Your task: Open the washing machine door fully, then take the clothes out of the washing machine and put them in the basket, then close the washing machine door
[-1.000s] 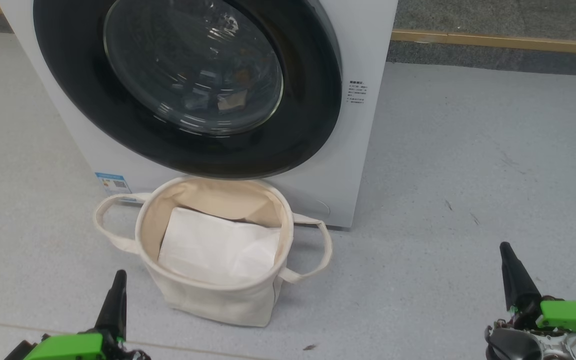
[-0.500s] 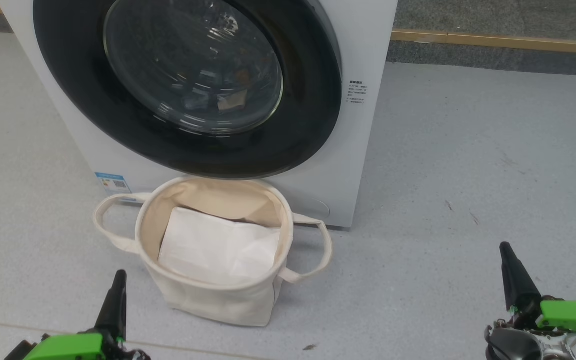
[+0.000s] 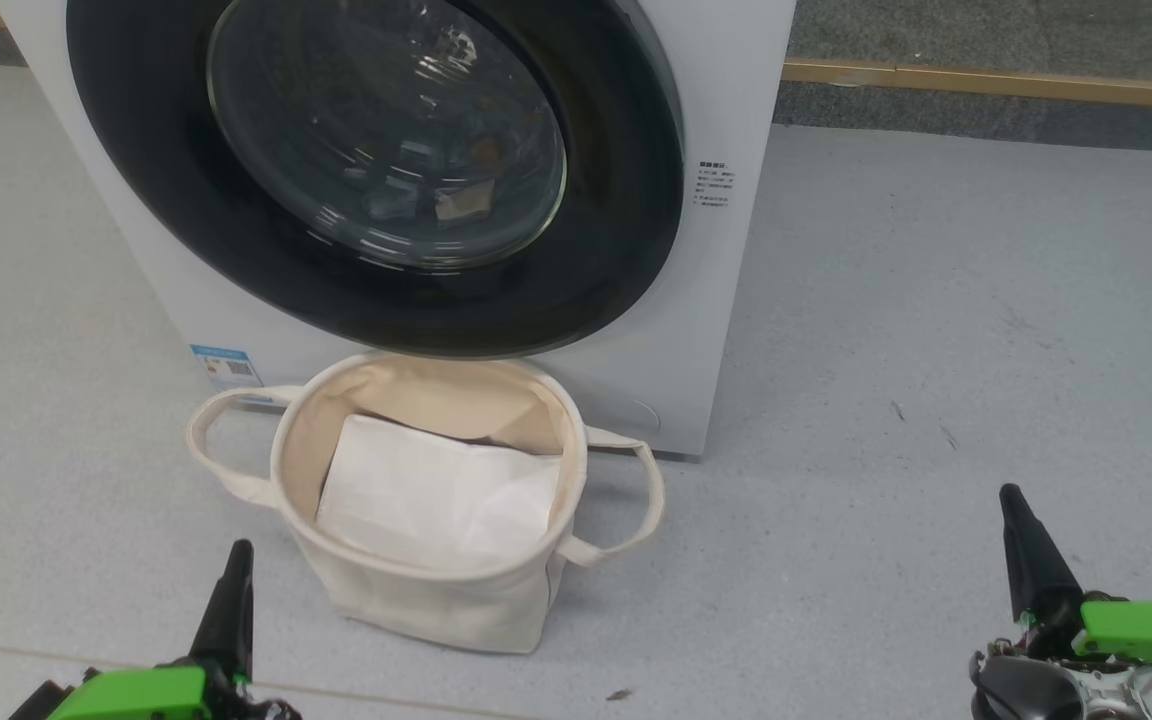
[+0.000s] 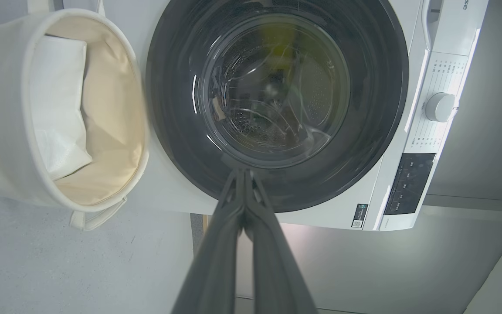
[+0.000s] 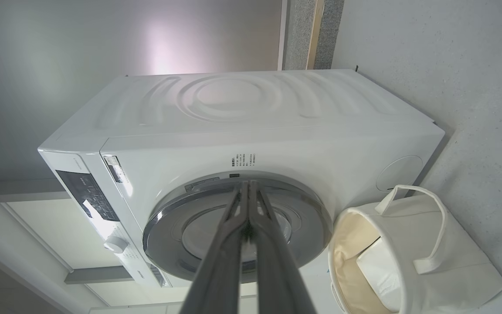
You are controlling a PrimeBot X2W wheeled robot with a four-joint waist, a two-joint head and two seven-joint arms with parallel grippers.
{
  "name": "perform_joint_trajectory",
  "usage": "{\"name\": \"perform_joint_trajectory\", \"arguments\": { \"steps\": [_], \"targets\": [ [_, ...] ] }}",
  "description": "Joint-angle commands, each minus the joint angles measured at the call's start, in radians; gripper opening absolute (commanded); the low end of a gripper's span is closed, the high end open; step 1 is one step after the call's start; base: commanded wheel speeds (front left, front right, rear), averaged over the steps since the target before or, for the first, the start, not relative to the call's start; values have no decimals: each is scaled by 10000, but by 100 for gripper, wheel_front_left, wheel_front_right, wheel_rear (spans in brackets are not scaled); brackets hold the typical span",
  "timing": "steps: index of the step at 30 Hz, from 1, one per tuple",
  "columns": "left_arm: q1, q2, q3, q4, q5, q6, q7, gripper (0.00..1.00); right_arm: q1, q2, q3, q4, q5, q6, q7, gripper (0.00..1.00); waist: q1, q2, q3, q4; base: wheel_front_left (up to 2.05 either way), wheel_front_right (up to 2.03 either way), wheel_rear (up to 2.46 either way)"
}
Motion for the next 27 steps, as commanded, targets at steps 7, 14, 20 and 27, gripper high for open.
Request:
{"name": "perform_joint_trajectory", "arguments": {
  "steps": [7, 14, 20, 27],
  "targets": [
    [-242, 154, 331, -368, -32, -69, 79, 0, -147, -62, 206, -315, -32, 2, 73, 0, 0, 0, 0, 0, 0, 0, 0],
    [-242, 154, 331, -368, -32, -69, 79, 0, -147, -62, 206, -315, -32, 2, 73, 0, 0, 0, 0, 0, 0, 0, 0],
    [-242, 154, 331, -368, -32, -69, 79, 0, -147, -62, 206, -315, -32, 2, 73, 0, 0, 0, 0, 0, 0, 0, 0],
    [-242, 154, 331, -368, -32, -69, 79, 0, -147, -62, 206, -315, -32, 2, 73, 0, 0, 0, 0, 0, 0, 0, 0]
  ]
}}
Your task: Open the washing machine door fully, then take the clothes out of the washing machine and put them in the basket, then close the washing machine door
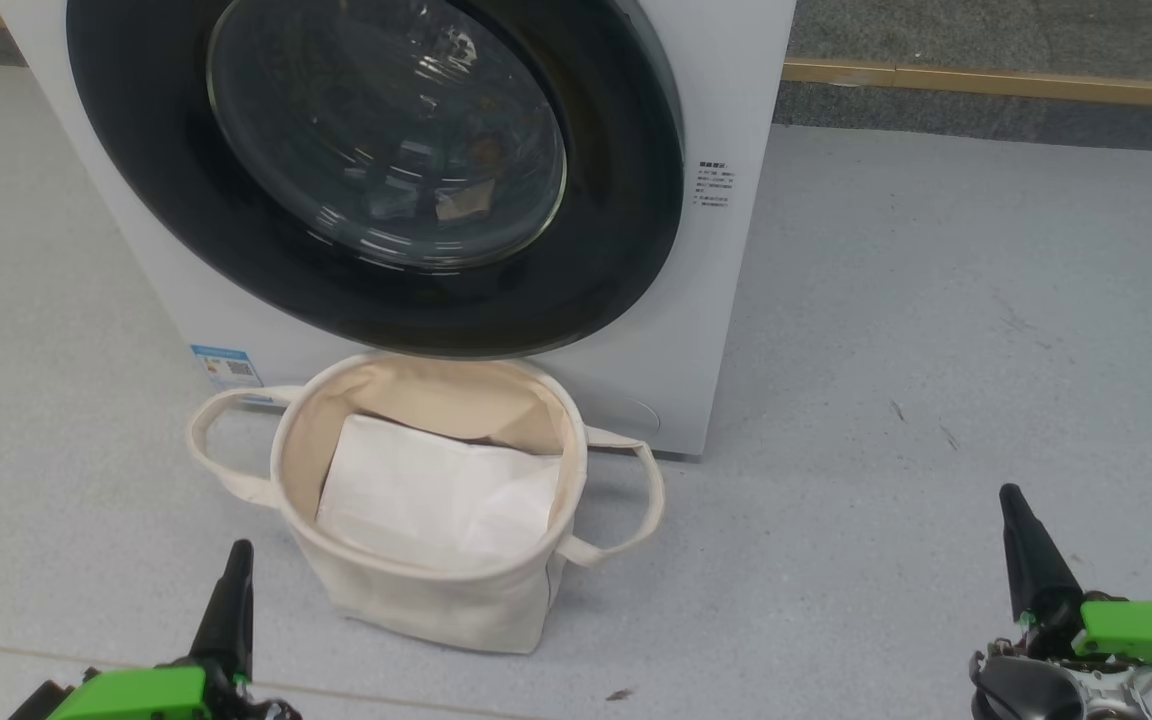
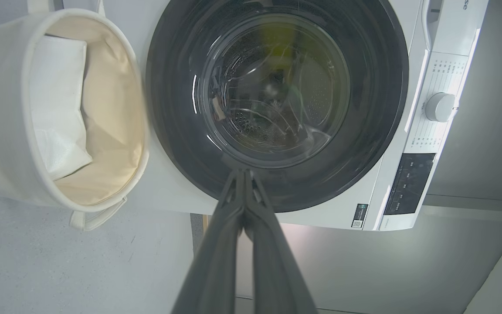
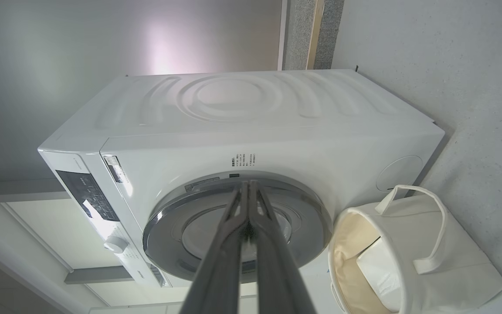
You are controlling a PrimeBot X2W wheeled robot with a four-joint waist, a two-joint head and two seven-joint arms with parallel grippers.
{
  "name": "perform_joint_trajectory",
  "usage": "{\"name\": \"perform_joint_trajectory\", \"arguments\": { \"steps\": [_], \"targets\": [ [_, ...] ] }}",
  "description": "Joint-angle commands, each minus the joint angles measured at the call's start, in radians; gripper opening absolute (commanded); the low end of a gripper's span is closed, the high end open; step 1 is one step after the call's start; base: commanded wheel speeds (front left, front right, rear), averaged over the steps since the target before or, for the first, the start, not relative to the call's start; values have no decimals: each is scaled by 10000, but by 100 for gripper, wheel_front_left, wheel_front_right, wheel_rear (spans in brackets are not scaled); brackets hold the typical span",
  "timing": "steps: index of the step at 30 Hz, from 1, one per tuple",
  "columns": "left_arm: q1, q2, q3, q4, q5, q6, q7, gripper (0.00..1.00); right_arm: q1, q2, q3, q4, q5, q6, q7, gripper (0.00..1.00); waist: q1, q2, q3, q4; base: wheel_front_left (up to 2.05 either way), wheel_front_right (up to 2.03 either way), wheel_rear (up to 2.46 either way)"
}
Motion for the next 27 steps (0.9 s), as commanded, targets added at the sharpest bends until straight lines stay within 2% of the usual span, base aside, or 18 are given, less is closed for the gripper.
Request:
{"name": "perform_joint_trajectory", "arguments": {
  "steps": [1, 27],
  "targets": [
    [-242, 154, 331, -368, -32, -69, 79, 0, -147, -62, 206, -315, -32, 2, 73, 0, 0, 0, 0, 0, 0, 0, 0],
    [-242, 154, 331, -368, -32, -69, 79, 0, -147, -62, 206, -315, -32, 2, 73, 0, 0, 0, 0, 0, 0, 0, 0]
  ]
}}
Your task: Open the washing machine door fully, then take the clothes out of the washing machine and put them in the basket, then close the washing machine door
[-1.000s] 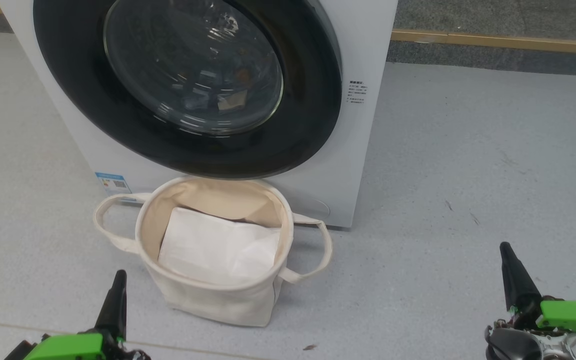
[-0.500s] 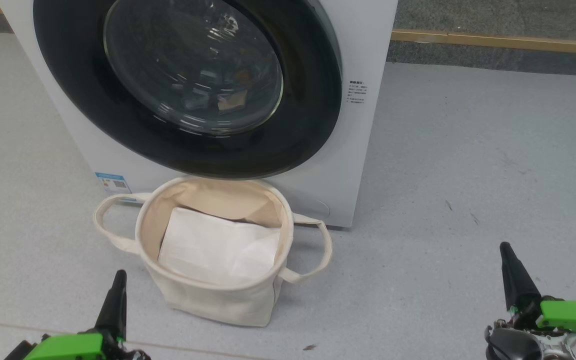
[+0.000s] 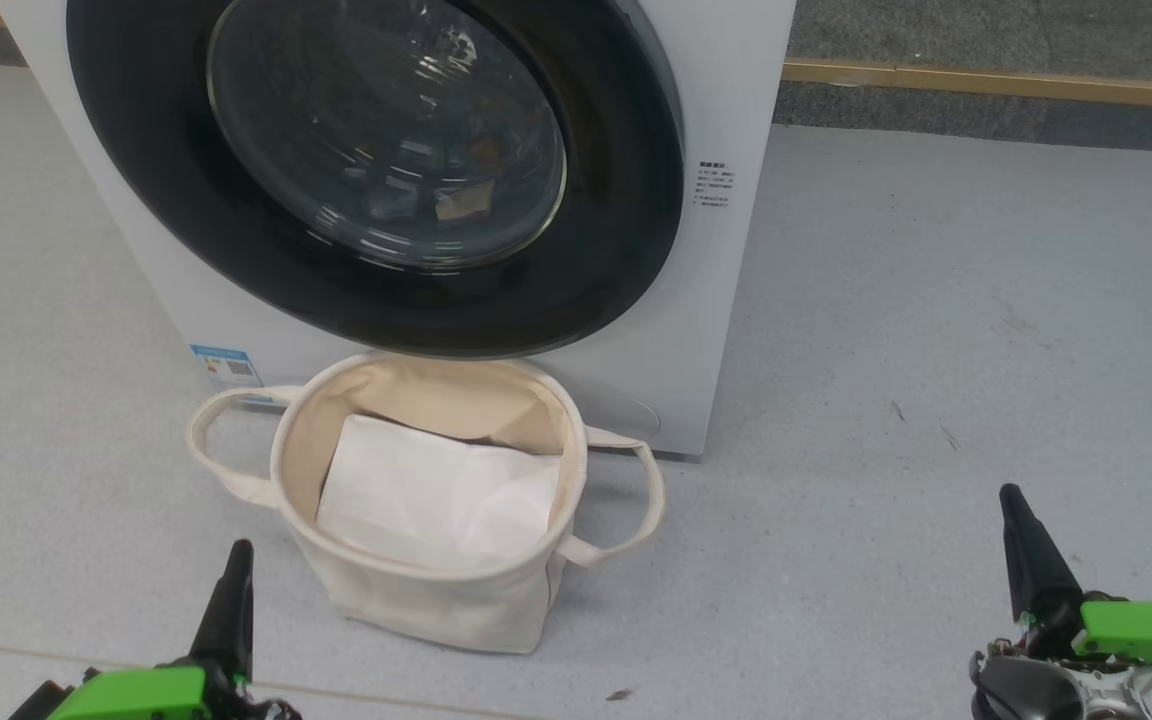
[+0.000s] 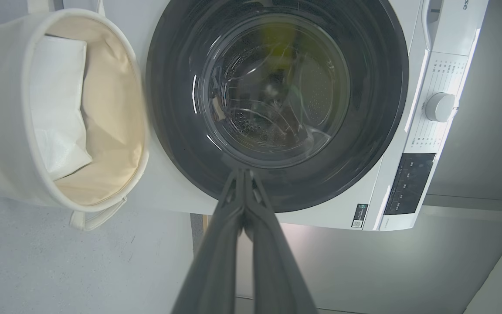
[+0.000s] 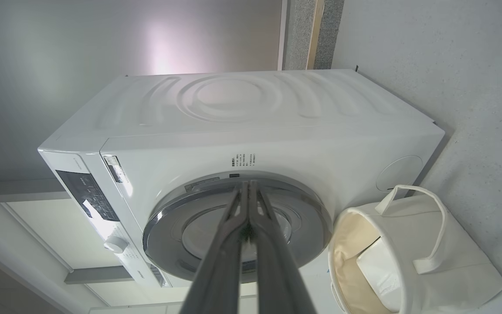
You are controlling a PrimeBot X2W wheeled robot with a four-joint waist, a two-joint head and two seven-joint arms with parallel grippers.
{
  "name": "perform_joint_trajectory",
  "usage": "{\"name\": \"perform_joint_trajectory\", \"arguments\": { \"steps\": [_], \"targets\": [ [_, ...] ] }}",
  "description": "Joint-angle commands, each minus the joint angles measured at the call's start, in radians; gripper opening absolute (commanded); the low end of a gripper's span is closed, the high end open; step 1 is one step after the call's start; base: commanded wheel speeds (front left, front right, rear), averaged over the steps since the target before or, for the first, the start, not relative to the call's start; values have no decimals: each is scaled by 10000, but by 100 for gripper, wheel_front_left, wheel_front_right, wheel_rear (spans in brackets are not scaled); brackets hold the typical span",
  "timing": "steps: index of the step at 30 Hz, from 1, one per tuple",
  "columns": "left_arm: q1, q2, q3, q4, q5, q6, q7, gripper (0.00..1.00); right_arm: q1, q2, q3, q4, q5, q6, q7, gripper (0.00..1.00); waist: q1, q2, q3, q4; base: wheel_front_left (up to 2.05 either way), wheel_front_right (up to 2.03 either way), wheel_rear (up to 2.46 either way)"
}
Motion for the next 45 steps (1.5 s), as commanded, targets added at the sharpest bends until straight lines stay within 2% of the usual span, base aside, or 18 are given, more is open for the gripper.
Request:
{"name": "perform_joint_trajectory", "arguments": {
  "steps": [1, 22, 23, 24, 25, 33, 37, 45],
  "targets": [
    [-242, 154, 331, -368, -32, -69, 79, 0, -147, -62, 206, -315, -32, 2, 73, 0, 0, -1, 0, 0, 0, 0, 0],
    [-242, 154, 331, -368, -32, -69, 79, 0, -147, -62, 206, -315, -32, 2, 73, 0, 0, -1, 0, 0, 0, 0, 0],
    [-1, -2, -1, 11, 0, 2, -2, 100, -1, 0, 1, 7, 0, 0, -2, 100, 0, -1, 0, 0, 0, 0, 0],
    [1, -11, -5, 105, 1, 6, -18, 0, -4, 7, 12, 104, 1, 2, -15, 0, 0, -1, 0, 1, 0, 0, 0],
    [51, -32, -19, 300, 0, 6, -15, 100, 28, 27, 13, 316, 1, 0, -17, 100, 0, -1, 0, 0, 0, 0, 0],
    [42, -31, -14, 397, 7, 1, -224, 100, -99, 33, 222, 479, 34, 0, -226, 100, 22, -1, -17, 21, 0, 0, 0],
    [5, -24, -2, 364, 41, -1, -341, 100, -198, 29, 260, 487, 11, 0, -343, 100, 2, -1, 6, 45, 0, 0, 0],
    [-138, -12, 139, 304, 379, -6, -575, 100, -377, 23, 232, 402, -151, 0, -578, 100, 1, -1, 13, 131, 0, 0, 0]
  ]
}}
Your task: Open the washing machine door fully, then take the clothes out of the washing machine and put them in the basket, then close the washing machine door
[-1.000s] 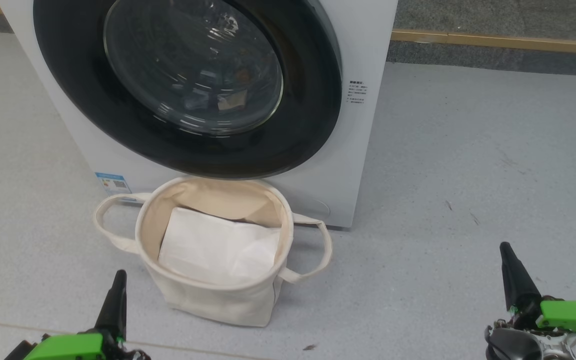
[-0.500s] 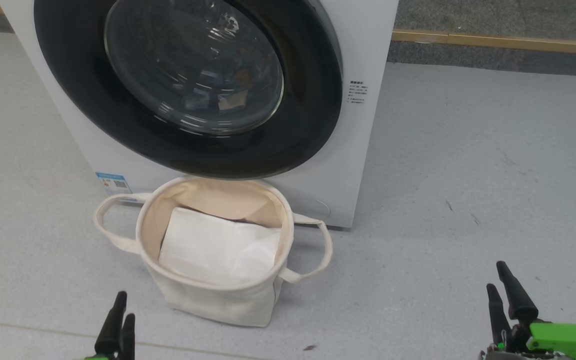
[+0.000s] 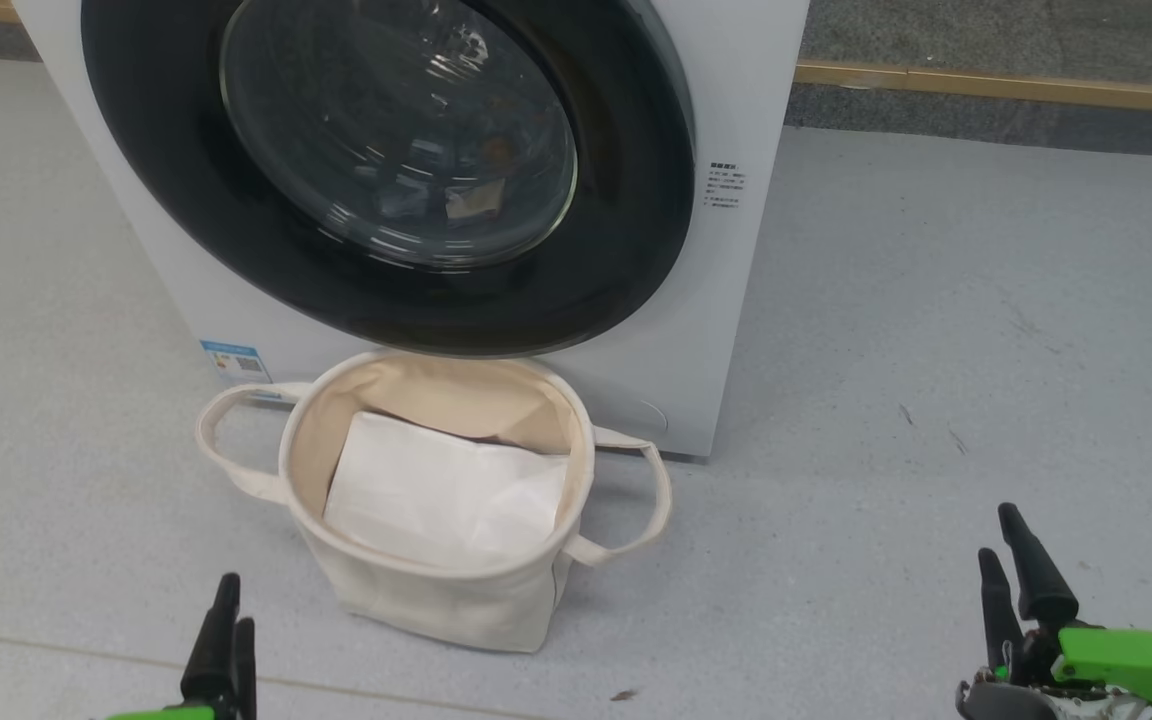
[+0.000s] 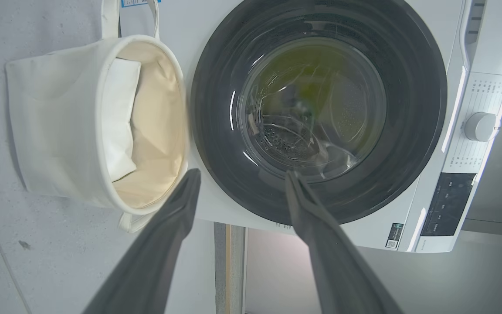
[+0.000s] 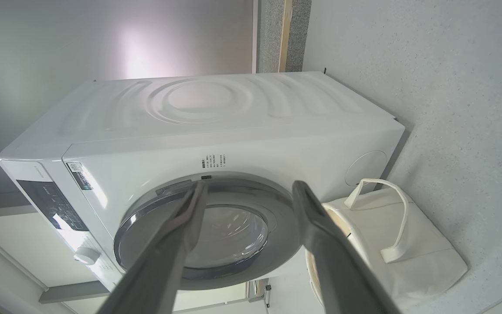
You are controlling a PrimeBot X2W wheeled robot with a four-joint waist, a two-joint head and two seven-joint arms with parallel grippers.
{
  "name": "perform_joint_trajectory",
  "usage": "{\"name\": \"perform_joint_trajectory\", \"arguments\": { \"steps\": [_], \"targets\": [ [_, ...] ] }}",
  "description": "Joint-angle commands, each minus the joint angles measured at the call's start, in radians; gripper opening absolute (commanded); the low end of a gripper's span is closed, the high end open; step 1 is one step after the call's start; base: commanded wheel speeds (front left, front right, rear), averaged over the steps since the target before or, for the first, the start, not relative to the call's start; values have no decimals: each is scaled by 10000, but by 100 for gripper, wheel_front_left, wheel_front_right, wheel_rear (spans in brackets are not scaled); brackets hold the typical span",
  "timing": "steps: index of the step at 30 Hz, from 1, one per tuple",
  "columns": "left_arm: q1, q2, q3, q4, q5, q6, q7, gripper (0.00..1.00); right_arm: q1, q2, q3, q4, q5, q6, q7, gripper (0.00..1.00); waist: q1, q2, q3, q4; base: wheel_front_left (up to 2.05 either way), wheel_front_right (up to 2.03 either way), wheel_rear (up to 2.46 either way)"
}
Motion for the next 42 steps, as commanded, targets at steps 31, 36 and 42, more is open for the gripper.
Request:
{"name": "perform_joint_trajectory", "arguments": {
  "steps": [31, 36, 42],
  "targets": [
    [-1423, 735, -116, -1624, 5200, 276, -1011, 100, -2026, -73, 608, -853, -4880, 1, -1017, 100, -2, 0, 6, 251, 0, 0, 0],
    [-1670, 895, -364, -1951, 6220, 364, -1157, 100, -2199, -77, 746, -1041, -5676, 1, -1163, 100, -2, 0, -48, 329, 0, 0, 0],
    [-1798, 1102, -770, -2103, 7349, 356, -1330, 100, -2349, -82, 1106, -1202, -6671, 1, -1338, 100, -2, 0, -97, 375, 0, 0, 0]
  ]
}}
